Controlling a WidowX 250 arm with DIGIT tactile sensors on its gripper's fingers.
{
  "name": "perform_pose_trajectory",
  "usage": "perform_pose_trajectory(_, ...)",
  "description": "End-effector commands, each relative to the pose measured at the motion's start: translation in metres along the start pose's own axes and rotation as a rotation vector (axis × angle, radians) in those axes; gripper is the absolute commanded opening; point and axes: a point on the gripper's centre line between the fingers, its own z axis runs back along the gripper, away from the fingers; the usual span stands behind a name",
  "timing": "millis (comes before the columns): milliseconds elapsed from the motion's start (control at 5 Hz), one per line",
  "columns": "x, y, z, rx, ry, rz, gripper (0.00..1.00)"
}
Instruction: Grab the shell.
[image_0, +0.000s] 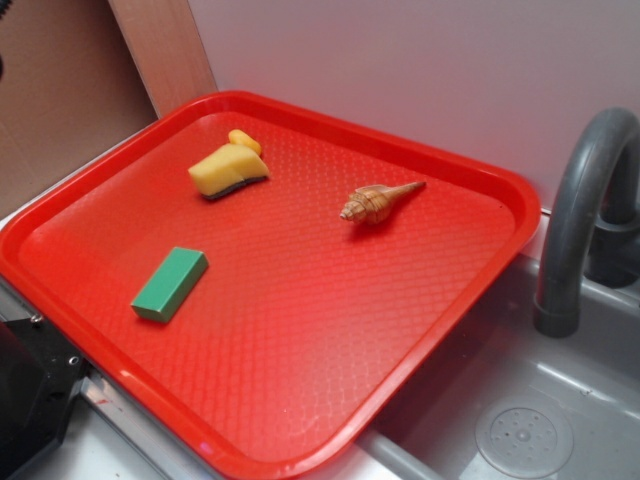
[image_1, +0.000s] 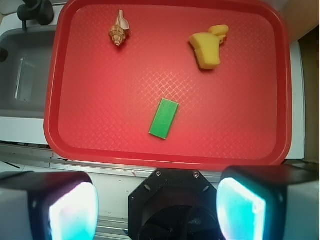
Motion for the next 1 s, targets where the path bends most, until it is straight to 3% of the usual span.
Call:
perform_pose_trajectory(0,0.000,0.000,0.000,0.000,0.000,0.000,1.00)
perform_pose_trajectory(400,0.011,-0.005,-0.008,-0.016,0.003,0.065,1.00)
perform_pose_trajectory(800,0.083,-0.031,-0.028,-0.103,-0.043,0.117,1.00)
